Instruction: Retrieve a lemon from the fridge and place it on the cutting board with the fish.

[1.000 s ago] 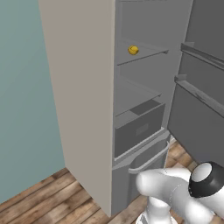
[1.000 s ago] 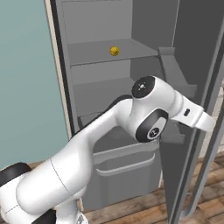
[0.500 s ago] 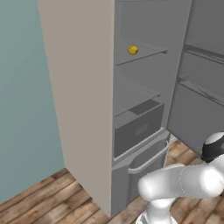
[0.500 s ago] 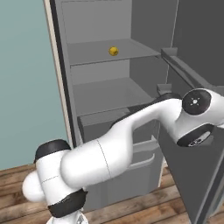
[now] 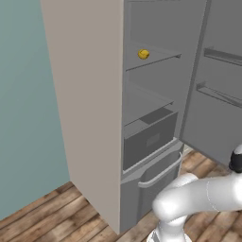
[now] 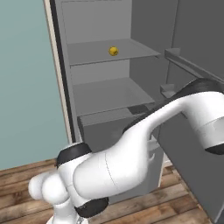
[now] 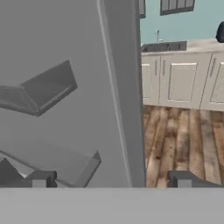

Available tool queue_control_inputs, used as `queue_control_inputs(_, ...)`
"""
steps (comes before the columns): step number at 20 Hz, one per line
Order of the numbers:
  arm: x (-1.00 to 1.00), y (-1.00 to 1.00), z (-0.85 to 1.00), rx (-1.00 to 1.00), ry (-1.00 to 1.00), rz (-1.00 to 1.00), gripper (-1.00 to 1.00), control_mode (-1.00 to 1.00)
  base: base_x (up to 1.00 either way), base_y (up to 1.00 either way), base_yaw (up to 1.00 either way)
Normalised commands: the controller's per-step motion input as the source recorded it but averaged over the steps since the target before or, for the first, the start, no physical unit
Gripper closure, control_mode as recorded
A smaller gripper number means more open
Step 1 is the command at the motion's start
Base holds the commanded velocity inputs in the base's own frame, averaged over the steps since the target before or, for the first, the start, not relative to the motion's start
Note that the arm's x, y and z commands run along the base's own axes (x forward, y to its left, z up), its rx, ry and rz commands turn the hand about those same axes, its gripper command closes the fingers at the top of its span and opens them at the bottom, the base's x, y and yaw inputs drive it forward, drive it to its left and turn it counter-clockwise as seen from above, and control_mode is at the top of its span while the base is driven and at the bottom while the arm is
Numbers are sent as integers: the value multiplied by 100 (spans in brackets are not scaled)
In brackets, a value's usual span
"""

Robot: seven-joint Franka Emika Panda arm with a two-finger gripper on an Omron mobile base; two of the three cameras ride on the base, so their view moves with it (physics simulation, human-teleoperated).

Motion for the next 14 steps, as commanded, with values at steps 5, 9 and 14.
queue_control_inputs(5,-96,100,17,-7,-6,0,-100,-100,0,0,0)
queue_control_inputs(9,-43,100,0,-2,16,0,-100,-100,0,0,0)
queue_control_inputs(14,-43,100,0,-3,21,0,-100,-100,0,0,0)
